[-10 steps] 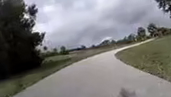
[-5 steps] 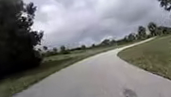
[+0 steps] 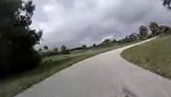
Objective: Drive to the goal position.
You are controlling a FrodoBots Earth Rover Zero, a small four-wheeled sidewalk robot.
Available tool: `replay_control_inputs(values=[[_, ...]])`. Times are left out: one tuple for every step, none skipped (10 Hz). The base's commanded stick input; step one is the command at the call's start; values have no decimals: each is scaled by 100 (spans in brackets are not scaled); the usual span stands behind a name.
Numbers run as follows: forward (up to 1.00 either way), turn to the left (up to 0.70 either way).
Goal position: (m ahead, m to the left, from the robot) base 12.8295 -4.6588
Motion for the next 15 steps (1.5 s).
replay_control_inputs(values=[[70,0],[70,0],[70,0],[70,0],[70,0],[70,0],[70,0],[70,0],[70,0],[70,0],[70,0],[70,0],[70,0],[70,0],[70,0]])
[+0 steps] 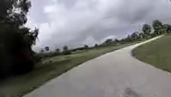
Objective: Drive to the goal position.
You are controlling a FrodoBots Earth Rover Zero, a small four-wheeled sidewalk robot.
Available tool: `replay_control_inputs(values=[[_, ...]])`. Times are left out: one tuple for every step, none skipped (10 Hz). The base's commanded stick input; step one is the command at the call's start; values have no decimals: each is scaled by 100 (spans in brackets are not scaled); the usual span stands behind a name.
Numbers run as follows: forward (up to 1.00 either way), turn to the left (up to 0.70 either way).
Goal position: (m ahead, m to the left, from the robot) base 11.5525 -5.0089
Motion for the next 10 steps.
replay_control_inputs(values=[[70,0],[70,0],[70,0],[70,0],[70,0],[70,0],[70,0],[70,0],[70,0],[70,0]])
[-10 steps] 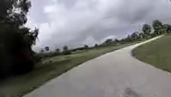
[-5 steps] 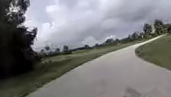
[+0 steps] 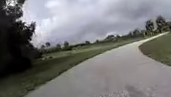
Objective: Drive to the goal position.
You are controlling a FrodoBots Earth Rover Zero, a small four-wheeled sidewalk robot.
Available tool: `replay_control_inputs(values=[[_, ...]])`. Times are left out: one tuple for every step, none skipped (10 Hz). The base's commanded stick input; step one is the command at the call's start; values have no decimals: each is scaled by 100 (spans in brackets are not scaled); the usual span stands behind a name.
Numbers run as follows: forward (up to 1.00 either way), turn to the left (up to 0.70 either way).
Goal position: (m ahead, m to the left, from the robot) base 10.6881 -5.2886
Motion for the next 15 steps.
replay_control_inputs(values=[[70,0],[70,0],[70,0],[70,0],[70,0],[70,0],[70,0],[70,0],[70,-3],[70,-12],[70,-20],[70,-28],[70,-35],[70,-35],[70,-35]])
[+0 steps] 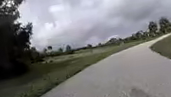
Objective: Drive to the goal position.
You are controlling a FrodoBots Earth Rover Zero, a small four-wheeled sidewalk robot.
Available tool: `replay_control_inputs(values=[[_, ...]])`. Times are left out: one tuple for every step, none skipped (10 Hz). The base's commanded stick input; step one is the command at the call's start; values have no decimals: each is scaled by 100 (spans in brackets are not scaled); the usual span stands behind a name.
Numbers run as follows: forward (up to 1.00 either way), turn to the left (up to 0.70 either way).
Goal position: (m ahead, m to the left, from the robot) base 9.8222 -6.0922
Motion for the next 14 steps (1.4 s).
replay_control_inputs(values=[[70,-35],[70,-35],[70,-35],[70,-35],[70,-35],[70,-35],[70,-35],[70,-32],[70,-23],[70,-13],[70,-4],[70,0],[70,-1],[70,-5]])
